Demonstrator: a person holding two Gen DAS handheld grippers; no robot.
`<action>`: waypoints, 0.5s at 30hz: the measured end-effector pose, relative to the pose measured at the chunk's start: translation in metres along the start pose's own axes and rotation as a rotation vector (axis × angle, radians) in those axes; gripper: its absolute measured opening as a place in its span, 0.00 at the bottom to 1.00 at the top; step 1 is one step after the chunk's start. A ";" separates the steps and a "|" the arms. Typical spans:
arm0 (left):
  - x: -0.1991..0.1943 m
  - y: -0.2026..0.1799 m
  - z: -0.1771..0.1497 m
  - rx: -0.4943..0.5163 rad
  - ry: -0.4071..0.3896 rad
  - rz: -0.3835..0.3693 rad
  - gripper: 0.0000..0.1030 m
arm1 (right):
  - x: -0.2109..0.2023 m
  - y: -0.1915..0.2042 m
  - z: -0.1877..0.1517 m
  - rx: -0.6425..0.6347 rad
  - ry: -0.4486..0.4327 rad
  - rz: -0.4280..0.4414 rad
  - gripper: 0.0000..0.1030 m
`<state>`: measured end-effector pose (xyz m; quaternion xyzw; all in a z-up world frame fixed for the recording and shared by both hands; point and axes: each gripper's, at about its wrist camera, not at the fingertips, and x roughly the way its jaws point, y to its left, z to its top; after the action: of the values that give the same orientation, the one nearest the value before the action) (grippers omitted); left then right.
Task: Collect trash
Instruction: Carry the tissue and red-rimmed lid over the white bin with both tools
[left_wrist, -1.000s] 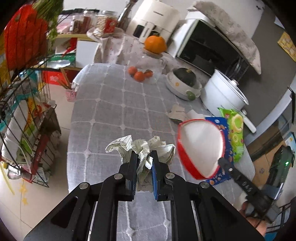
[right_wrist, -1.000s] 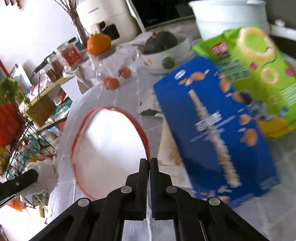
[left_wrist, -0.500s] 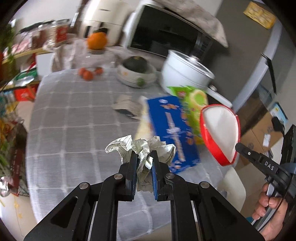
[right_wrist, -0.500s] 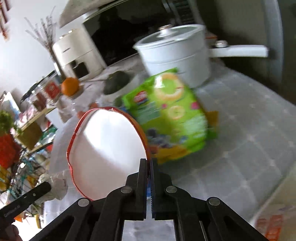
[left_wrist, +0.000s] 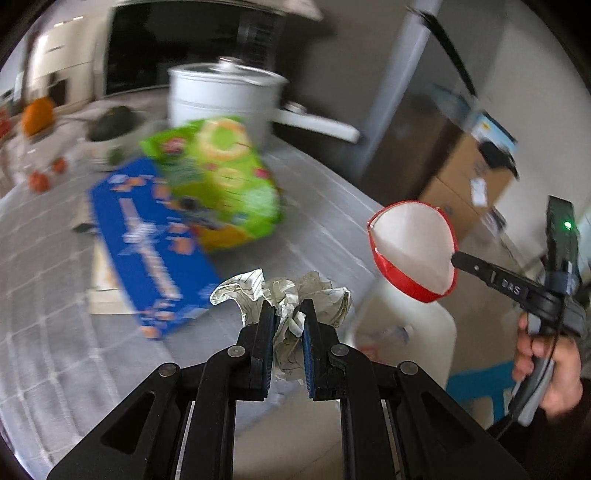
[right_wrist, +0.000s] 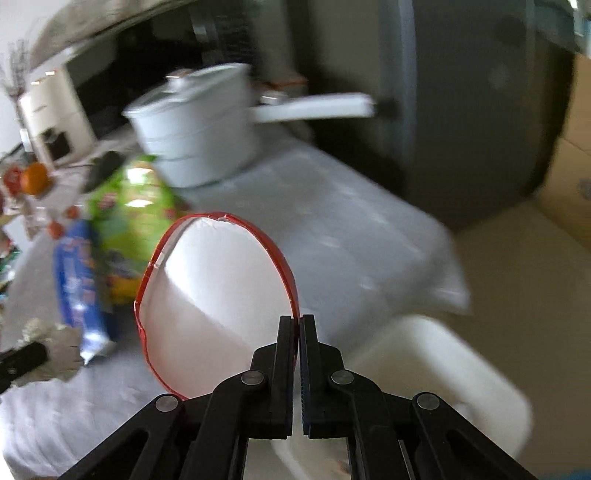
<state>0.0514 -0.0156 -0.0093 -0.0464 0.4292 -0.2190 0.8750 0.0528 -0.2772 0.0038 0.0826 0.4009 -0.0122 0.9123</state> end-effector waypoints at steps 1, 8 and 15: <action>0.006 -0.011 0.000 0.019 0.014 -0.016 0.14 | -0.001 -0.012 -0.003 0.009 0.010 -0.016 0.01; 0.040 -0.073 -0.003 0.121 0.080 -0.098 0.14 | -0.004 -0.096 -0.028 0.124 0.113 -0.117 0.01; 0.098 -0.130 -0.021 0.223 0.196 -0.128 0.15 | 0.003 -0.124 -0.043 0.171 0.199 -0.165 0.01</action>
<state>0.0426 -0.1720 -0.0589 0.0453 0.4816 -0.3244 0.8129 0.0121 -0.3919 -0.0443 0.1277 0.4921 -0.1133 0.8537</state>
